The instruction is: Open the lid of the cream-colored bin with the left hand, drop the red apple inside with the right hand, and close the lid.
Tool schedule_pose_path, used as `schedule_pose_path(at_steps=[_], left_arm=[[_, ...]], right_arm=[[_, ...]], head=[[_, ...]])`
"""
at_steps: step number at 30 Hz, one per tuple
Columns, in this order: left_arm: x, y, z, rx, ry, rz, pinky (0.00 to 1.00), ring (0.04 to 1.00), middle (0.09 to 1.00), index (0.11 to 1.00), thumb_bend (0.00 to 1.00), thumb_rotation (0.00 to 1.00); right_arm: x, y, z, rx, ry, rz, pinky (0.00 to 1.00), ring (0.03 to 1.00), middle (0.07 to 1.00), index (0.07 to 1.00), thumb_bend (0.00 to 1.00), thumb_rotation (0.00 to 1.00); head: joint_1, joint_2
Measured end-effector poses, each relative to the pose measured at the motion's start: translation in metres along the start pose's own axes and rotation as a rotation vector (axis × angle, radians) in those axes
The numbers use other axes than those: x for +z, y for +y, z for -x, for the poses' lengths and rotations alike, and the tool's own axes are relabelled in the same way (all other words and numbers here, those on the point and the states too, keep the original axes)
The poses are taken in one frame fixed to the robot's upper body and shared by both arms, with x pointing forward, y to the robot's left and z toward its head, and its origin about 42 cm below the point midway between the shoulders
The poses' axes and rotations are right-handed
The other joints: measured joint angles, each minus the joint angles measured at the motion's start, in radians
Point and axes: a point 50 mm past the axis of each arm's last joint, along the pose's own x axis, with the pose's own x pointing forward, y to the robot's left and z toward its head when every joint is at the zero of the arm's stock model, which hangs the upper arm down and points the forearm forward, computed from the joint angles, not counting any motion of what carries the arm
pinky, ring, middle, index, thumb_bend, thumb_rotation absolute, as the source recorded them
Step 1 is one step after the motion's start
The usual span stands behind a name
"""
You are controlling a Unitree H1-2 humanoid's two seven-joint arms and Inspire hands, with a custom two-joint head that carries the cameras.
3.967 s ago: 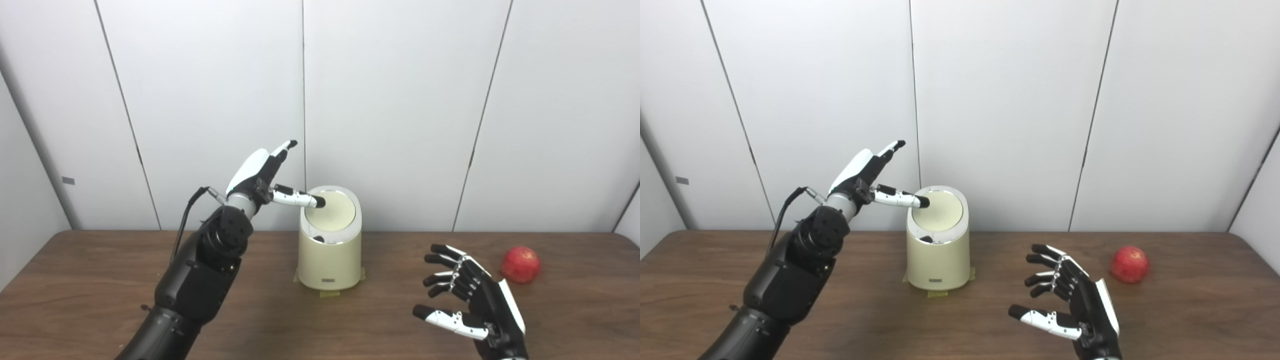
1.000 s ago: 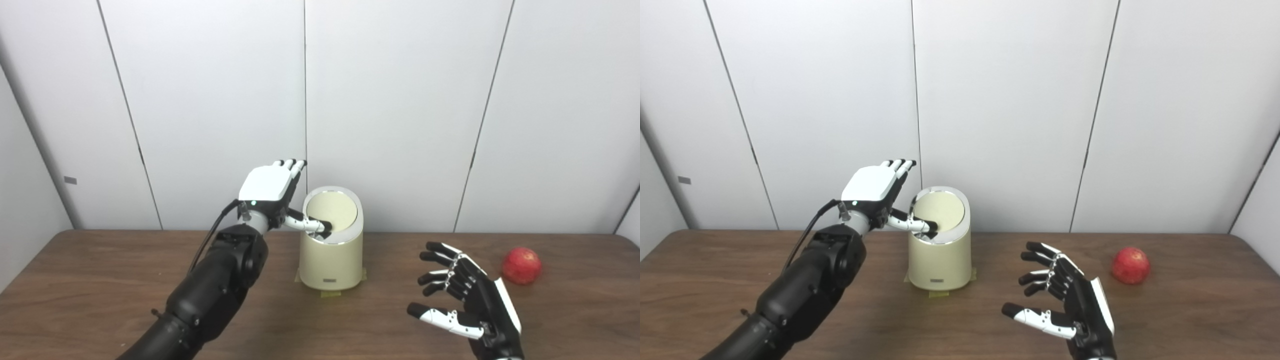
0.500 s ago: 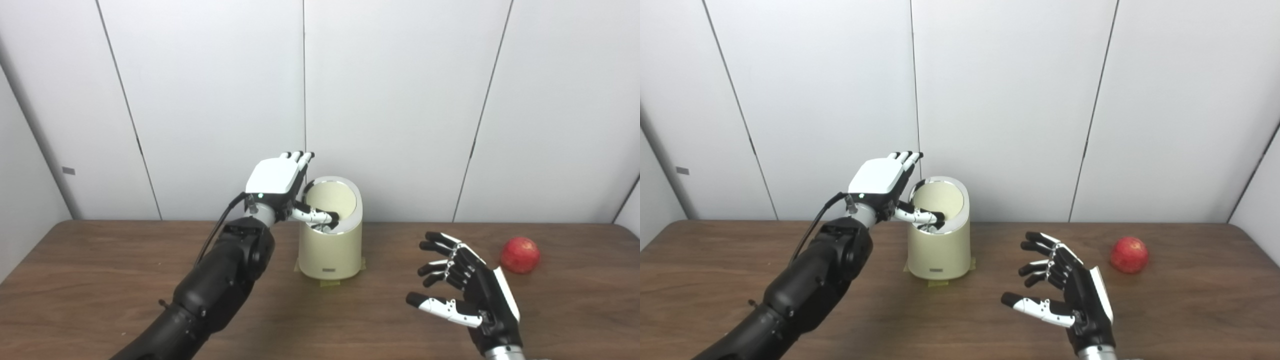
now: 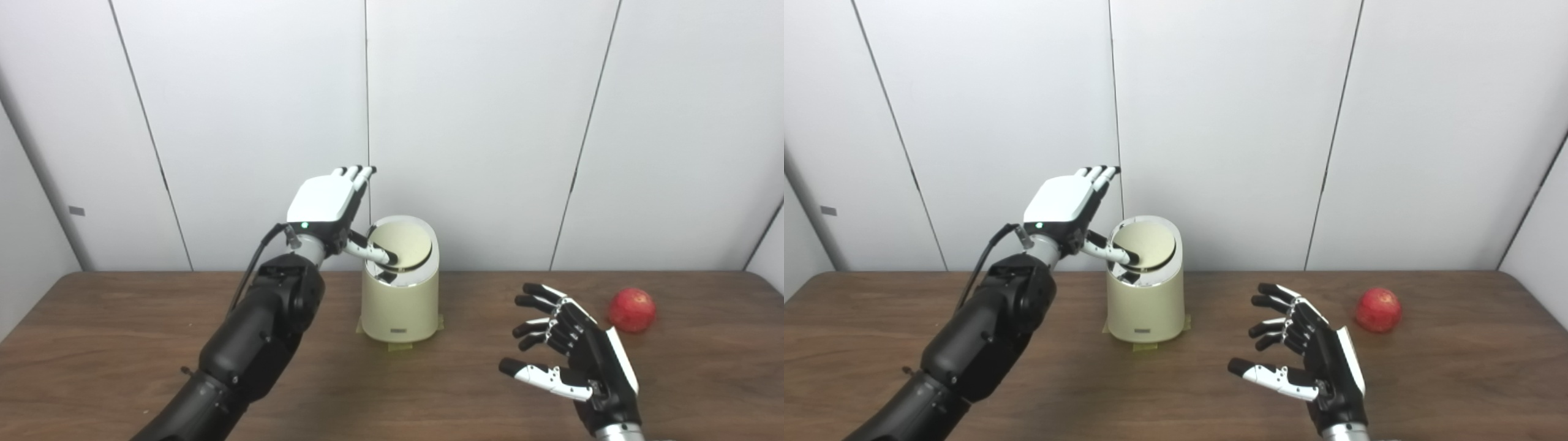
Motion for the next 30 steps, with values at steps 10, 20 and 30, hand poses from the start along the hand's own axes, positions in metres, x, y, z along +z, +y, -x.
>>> schedule_pose_path(at_steps=[10,20,30], left_arm=[[-0.038,-0.005,0.038,0.096,0.067,0.871,0.84,0.909,0.961,0.985,0.73,0.26],[-0.073,-0.049,0.114,0.091,0.075,1.074,0.56,0.694,0.780,0.806,0.68,0.26],[-0.076,-0.087,0.176,0.085,0.130,1.173,0.57,0.684,0.748,0.788,0.67,0.21]], right_arm=[[-0.002,0.000,0.001,0.002,0.008,-0.004,0.45,0.530,0.727,0.745,0.75,0.12],[-0.003,-0.004,0.002,0.003,0.013,0.015,0.41,0.519,0.719,0.744,0.75,0.15],[-0.006,-0.005,0.002,0.003,0.021,0.011,0.42,0.527,0.724,0.747,0.75,0.15]], head=[[0.000,-0.003],[0.003,0.002],[0.008,-0.005]])
